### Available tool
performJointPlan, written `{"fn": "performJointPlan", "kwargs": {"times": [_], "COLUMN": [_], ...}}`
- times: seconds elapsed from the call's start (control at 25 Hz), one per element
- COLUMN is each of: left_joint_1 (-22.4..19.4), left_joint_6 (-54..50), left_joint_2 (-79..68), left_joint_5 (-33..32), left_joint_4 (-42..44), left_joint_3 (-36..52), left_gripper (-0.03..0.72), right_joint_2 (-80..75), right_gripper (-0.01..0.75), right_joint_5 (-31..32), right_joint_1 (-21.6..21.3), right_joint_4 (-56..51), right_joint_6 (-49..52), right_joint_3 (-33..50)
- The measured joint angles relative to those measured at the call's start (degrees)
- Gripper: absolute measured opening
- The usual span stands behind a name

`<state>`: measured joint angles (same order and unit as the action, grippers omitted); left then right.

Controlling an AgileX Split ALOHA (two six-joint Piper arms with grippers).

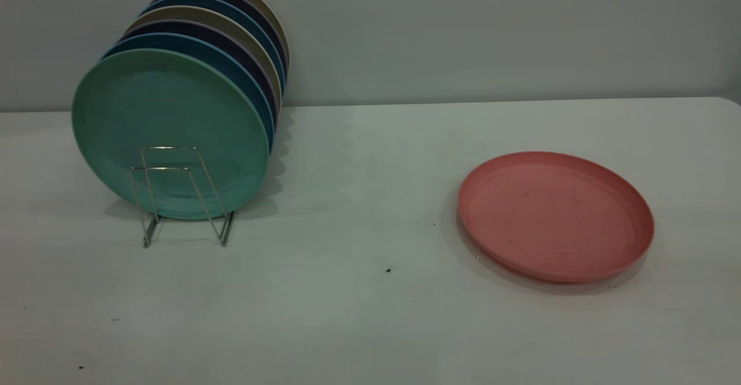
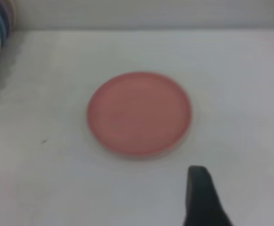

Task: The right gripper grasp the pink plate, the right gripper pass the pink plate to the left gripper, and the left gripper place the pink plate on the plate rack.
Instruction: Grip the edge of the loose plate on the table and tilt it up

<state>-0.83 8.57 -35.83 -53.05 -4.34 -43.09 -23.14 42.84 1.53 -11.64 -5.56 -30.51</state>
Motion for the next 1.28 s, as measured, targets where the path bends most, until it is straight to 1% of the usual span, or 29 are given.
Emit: {"fn": "performJointPlan", "kwargs": {"times": [0.16, 0.28, 0.44, 0.72, 0.84, 0.96, 1.08, 1.28], "left_joint_1": [0.0, 0.0, 0.0, 0.0, 0.3, 2.2, 5.4, 11.4], "left_joint_6": [1.7, 4.1, 10.4, 25.8, 30.2, 32.2, 32.6, 32.7], "left_joint_2": [-10.8, -17.4, -24.9, -38.7, -45.2, -51.2, -56.5, -63.9], "left_joint_5": [5.1, 8.5, 10.8, 13.6, 13.6, 13.6, 13.6, 14.4], "left_joint_4": [-2.0, -5.3, -13.1, -31.1, -37.7, -39.9, -40.4, -40.9], "left_joint_3": [-3.7, -5.0, -5.5, -7.0, -9.2, -12.3, -16.3, -22.7], "left_gripper": [0.544, 0.545, 0.545, 0.545, 0.545, 0.545, 0.545, 0.545], "right_joint_2": [-13.3, -21.5, -32.6, -50.9, -59.3, -67.3, -74.9, -85.9], "right_gripper": [0.485, 0.485, 0.485, 0.485, 0.485, 0.485, 0.484, 0.468], "right_joint_5": [-1.8, -4.8, -9.0, -18.1, -18.4, -18.8, -17.3, -11.5], "right_joint_1": [0.0, 0.0, 0.0, 0.0, -0.1, -0.5, -3.3, -9.4], "right_joint_4": [-5.7, -11.1, -19.8, -36.0, -39.6, -40.8, -41.1, -41.5], "right_joint_6": [-5.6, -10.2, -16.7, -30.8, -35.0, -37.1, -37.6, -39.5], "right_joint_3": [-2.2, -2.9, -2.9, -4.0, -6.4, -10.4, -15.1, -22.8]}}
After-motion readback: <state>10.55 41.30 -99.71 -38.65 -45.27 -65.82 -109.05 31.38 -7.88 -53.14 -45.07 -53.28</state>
